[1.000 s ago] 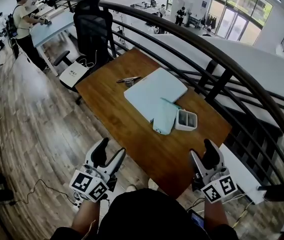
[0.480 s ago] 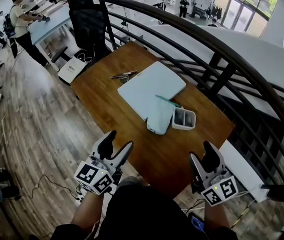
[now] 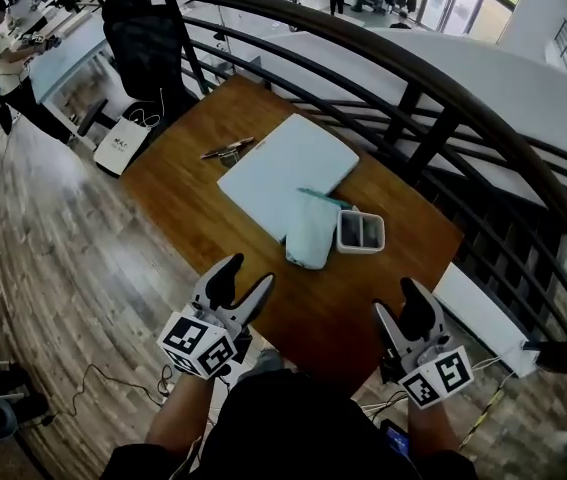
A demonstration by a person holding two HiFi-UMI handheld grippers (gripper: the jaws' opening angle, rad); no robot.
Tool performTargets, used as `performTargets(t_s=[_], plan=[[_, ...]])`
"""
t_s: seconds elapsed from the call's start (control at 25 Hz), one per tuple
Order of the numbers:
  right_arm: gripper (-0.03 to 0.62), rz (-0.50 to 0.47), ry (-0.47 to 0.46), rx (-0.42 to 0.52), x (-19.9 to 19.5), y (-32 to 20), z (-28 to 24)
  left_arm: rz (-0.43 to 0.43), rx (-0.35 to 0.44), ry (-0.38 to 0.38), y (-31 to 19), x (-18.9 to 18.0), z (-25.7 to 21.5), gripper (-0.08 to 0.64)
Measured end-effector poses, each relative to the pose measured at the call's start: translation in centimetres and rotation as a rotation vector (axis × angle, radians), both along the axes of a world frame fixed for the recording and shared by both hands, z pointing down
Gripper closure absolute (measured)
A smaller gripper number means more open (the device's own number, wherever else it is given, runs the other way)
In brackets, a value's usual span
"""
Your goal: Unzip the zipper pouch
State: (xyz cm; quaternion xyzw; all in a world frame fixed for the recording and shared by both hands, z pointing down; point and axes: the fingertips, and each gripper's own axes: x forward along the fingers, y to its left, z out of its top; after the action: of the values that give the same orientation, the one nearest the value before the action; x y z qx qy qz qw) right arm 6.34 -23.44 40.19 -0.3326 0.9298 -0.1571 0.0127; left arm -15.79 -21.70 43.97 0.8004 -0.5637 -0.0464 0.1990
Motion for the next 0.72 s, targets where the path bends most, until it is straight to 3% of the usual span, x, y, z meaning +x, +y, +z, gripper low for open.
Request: performTargets(t_s=[0.44,0.72], plan=[[0.331,0.118,0.052,-0.012,1.3,0.4,0.0,0.109,-0.100,-0.015,-5.9,0.4,4.0,0.288],[0.334,0.154,0.081,-0.015,5.0,2.0,0.9,0.170,-0.179,-0.107,-8.6,5.3,7.9,0.293]])
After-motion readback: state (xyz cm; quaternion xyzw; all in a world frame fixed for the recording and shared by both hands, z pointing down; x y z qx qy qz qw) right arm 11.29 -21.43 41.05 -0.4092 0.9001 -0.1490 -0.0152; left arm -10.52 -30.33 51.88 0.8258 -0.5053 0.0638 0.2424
